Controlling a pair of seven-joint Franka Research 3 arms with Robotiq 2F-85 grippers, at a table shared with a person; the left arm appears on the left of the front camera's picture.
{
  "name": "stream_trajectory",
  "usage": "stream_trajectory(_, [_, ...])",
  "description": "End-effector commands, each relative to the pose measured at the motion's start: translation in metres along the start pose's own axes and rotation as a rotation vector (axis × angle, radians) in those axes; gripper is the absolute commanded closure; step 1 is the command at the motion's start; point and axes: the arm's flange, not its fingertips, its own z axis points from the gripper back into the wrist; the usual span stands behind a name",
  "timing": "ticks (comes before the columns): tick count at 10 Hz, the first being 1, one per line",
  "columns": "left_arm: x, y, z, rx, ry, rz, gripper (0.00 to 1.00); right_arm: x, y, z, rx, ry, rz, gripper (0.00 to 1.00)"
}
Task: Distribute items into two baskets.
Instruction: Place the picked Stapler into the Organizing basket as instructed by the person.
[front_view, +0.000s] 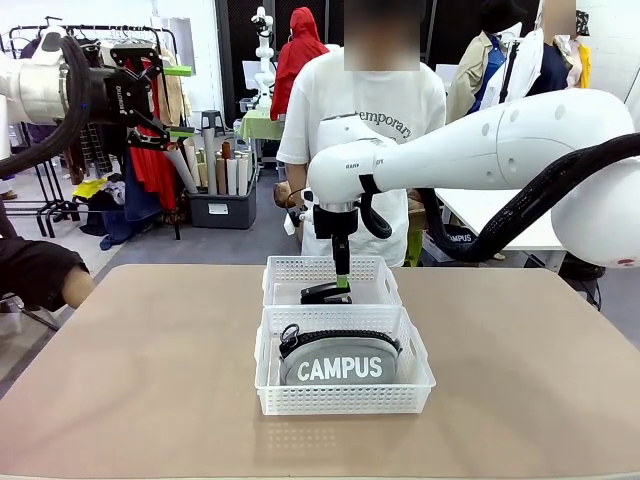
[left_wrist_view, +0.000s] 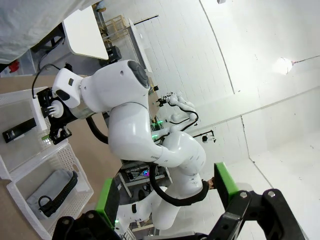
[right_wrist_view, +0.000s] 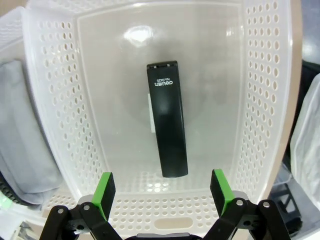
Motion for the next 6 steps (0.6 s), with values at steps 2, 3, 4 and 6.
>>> stream_trajectory(2, [0.0, -0.002, 0.0, -0.002, 0.0, 0.001, 0.0, -0.016, 0.01, 0.036, 0.047, -0.059, -0.058, 0.0])
stream_trajectory(3, [0.0, -0.002, 0.0, -0.002, 0.0, 0.001, 0.0, -0.022, 0.009, 0.044, 0.088, -0.082, -0.111, 0.0])
stream_trajectory(4, [0.0, -0.002, 0.0, -0.002, 0.0, 0.001, 0.0, -0.03, 0.006, 0.055, 0.133, -0.112, -0.18, 0.0])
stream_trajectory(6, [0.0, -0.002, 0.0, -0.002, 0.0, 0.001, 0.0, -0.053, 0.003, 0.084, 0.229, -0.141, -0.34, 0.0])
